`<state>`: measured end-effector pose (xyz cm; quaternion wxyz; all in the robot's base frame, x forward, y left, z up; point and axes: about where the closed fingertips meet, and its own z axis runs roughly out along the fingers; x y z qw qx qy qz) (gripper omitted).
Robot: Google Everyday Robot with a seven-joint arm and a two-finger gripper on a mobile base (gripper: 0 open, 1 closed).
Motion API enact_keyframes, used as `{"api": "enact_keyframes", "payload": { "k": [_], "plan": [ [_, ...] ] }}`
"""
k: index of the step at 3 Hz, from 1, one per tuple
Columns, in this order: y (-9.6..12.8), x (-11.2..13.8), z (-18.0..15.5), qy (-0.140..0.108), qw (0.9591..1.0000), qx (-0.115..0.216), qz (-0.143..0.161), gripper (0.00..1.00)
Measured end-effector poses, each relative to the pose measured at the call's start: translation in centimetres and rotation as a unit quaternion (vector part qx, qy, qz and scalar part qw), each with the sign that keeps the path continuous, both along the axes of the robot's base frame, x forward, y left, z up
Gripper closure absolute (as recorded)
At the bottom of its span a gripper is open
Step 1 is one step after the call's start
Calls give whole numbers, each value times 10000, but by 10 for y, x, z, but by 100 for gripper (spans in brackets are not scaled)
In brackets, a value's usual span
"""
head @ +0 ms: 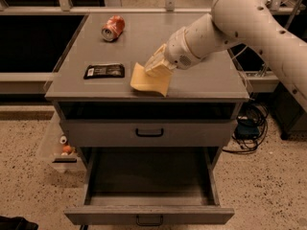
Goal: Pick sponge from middle drawer and place on counter
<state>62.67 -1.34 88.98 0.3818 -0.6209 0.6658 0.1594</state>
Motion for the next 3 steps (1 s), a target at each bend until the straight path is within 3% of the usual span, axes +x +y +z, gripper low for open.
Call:
{"api": "enact_keyframes", "payload": {
  "k": [3],
  "plan": [
    [0,0,0,0,10000,0,1,12]
  ]
}}
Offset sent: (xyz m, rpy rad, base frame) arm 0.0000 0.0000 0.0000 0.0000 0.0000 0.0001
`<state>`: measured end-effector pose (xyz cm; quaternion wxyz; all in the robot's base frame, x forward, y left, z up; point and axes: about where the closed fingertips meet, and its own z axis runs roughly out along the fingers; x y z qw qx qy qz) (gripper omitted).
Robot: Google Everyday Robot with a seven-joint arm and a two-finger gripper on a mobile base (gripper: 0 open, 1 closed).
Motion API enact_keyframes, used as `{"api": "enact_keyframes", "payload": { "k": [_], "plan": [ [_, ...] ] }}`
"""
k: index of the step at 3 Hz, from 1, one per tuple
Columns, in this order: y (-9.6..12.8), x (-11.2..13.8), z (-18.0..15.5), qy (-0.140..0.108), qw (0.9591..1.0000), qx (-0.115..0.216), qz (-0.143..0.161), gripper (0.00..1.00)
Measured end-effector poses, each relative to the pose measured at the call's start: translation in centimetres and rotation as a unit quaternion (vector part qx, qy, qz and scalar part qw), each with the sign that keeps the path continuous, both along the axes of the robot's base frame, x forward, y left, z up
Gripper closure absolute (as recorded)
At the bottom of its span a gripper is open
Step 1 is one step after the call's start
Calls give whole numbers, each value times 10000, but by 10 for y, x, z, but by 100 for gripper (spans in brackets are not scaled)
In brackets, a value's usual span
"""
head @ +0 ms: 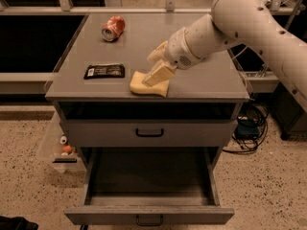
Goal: Pick sponge from middle drawer and place on counter
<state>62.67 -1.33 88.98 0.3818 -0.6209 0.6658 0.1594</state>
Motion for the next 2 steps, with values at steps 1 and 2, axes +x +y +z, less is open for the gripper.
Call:
{"api": "enact_keyframes", "payload": {
  "k": [1,2],
  "plan": [
    [0,0,0,0,10000,0,0,0],
    [0,0,0,0,10000,0,1,0]
  ]
}}
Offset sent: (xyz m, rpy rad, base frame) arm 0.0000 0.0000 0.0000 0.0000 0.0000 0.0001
